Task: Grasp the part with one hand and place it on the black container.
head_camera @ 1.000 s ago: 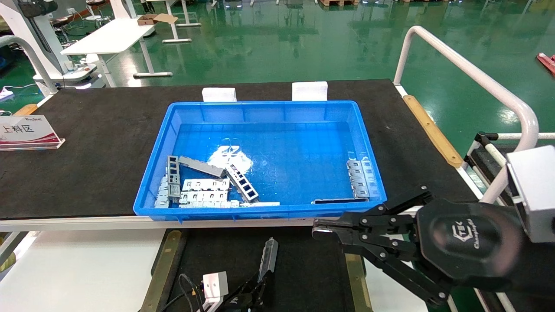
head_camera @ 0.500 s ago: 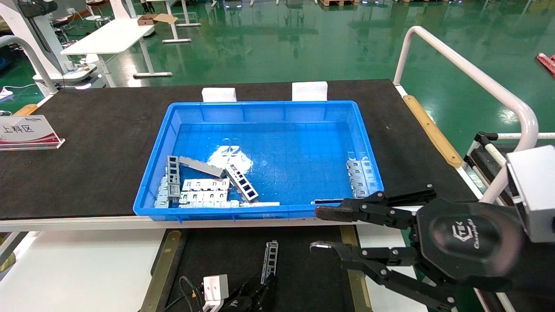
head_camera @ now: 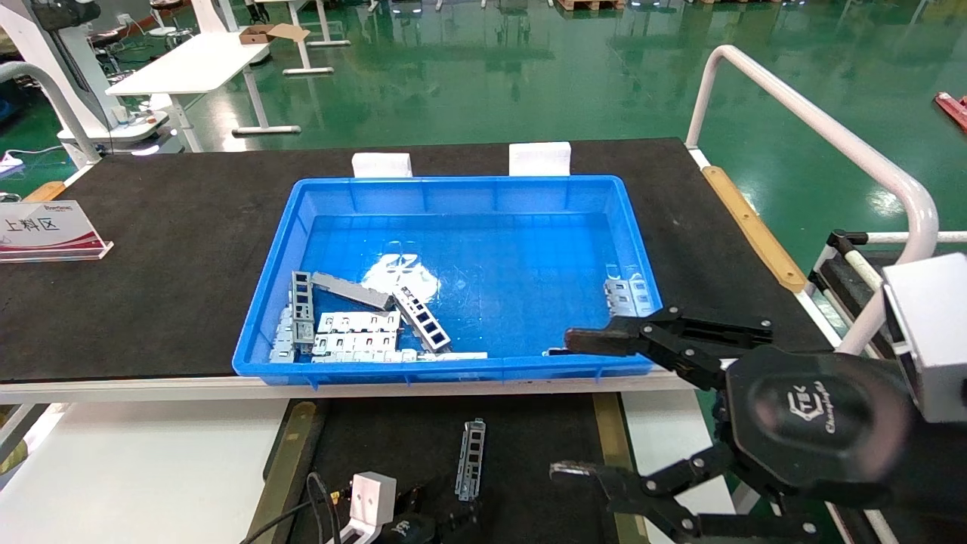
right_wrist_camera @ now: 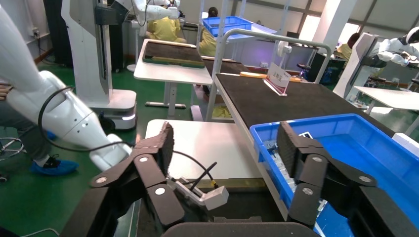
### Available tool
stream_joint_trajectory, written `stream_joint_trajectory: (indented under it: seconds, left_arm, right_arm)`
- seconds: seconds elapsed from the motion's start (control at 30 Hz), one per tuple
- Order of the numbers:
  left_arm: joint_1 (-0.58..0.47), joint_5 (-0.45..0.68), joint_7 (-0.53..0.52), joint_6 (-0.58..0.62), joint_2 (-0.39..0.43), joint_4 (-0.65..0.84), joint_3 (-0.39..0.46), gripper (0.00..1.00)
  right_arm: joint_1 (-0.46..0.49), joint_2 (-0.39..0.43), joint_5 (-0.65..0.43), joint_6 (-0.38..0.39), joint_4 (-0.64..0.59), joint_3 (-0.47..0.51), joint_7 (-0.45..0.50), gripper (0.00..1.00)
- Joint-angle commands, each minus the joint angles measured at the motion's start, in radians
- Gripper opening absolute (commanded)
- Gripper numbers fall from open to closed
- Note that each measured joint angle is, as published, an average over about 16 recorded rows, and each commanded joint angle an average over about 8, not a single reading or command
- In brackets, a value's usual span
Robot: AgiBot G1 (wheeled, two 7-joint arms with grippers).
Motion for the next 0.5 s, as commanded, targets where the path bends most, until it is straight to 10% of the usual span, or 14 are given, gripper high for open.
stream_joint_trajectory:
  seconds: [0.03,0.5]
  left_arm:
    - [-0.012,0.023,-0.020,0.038,-0.032,-0.002,0.033,1.00]
    - [-0.132,0.162,-0.165,0.311,-0.231,0.013,0.182,1.00]
  right_arm:
    - [0.000,0.000,0.000,0.000,0.000,0.000,0.000,1.00]
    - [0.000,0.000,0.000,0.000,0.000,0.000,0.000,1.00]
